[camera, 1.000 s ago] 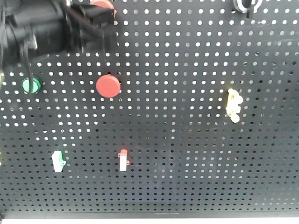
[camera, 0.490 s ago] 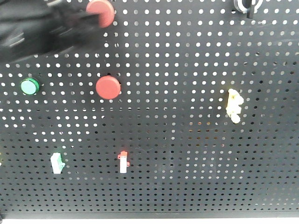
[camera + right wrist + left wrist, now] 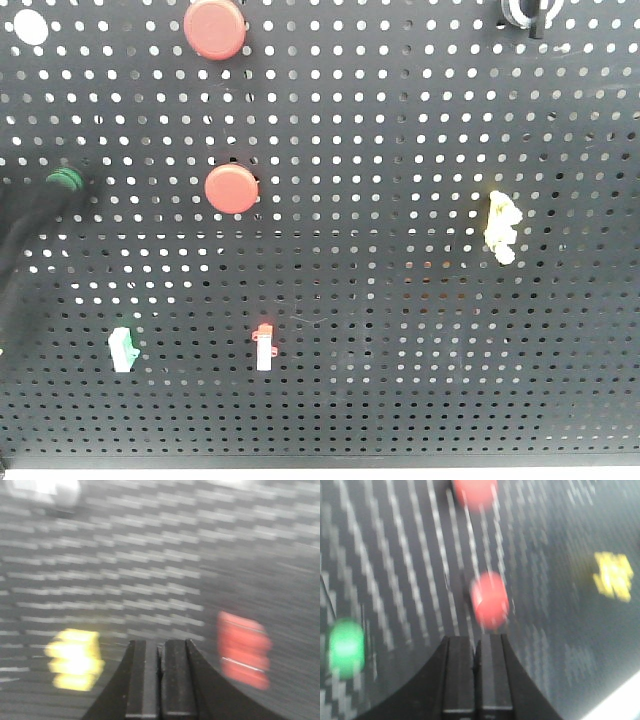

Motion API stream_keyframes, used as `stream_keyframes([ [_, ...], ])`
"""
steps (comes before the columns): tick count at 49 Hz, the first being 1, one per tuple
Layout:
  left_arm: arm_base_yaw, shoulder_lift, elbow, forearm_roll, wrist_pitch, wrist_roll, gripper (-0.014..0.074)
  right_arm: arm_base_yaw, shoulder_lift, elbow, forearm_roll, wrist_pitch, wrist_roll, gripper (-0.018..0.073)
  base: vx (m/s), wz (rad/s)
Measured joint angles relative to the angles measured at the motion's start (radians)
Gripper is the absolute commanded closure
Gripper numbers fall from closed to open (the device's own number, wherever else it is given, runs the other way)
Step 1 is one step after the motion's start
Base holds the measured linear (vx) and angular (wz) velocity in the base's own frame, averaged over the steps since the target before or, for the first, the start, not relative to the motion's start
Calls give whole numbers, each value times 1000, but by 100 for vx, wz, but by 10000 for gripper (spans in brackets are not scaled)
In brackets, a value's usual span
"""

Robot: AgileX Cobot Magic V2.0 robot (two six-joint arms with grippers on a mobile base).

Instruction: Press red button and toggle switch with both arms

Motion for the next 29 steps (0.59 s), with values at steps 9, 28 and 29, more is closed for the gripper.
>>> stream_keyframes([
  [9,0,-109,109,0,-10,0,595,148,137,-96,0,-6,-6,562,0,0],
  [28,0,-129,122,0,-3,0,595,228,432,-444,0,-3,-10,562,0,0],
  [29,0,-129,122,0,-1,0,595,228,438,-459,0,1,-10,562,0,0],
])
